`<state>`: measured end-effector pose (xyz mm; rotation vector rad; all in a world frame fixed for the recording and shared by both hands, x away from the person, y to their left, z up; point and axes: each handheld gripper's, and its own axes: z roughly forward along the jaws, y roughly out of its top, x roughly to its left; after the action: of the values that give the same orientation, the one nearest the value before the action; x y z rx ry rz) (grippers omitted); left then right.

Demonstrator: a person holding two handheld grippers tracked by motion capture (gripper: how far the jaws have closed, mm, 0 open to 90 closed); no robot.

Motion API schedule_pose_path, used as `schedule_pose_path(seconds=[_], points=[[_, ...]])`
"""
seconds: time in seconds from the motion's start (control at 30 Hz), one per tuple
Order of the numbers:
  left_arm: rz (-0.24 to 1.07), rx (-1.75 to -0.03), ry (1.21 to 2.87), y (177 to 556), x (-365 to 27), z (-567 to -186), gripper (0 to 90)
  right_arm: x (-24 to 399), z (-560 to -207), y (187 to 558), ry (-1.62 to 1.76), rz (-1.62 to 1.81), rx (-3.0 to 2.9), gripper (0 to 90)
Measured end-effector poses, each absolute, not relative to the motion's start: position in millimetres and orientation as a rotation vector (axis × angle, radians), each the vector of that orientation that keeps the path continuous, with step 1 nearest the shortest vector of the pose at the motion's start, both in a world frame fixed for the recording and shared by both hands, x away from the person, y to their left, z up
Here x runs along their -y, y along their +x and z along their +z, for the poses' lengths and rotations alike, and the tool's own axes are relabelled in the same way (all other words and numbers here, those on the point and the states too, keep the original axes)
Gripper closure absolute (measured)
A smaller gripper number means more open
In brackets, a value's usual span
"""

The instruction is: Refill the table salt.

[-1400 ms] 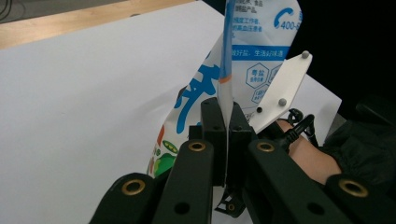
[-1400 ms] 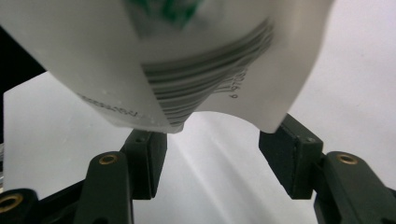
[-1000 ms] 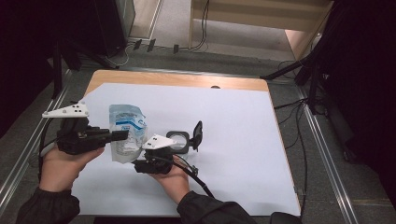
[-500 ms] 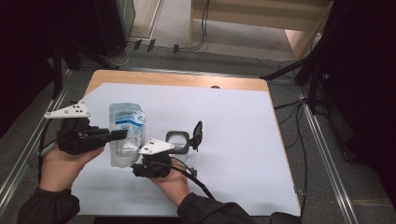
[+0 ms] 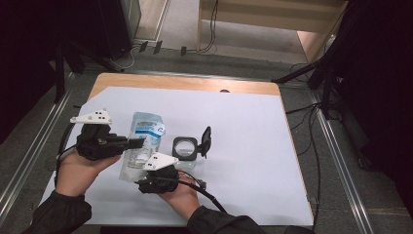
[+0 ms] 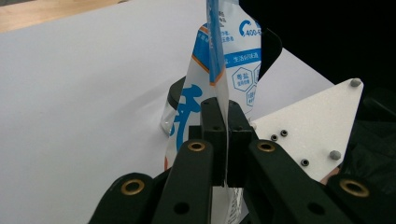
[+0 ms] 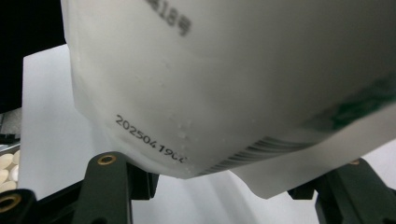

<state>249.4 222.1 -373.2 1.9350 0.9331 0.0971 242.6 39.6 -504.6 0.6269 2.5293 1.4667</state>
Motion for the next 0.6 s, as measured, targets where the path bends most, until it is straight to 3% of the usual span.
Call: schedule_pose_path(seconds=[0.27,0.4,0.6], points=[[0.073,-0.909,1.957,257.4,-210.3,-377.6,90.0,-29.6,-507.8,241.4,0.665,1.465,-2.540,45.3],[0.053,-0.896,1.982,262.9,-205.1,-380.8,90.0,-27.0,-509.3,237.9,0.654,1.460,-2.518,39.8],[0.031,-0.879,1.997,268.7,-196.3,-385.6,90.0,-24.6,-510.7,233.6,0.660,1.449,-2.515,38.5]])
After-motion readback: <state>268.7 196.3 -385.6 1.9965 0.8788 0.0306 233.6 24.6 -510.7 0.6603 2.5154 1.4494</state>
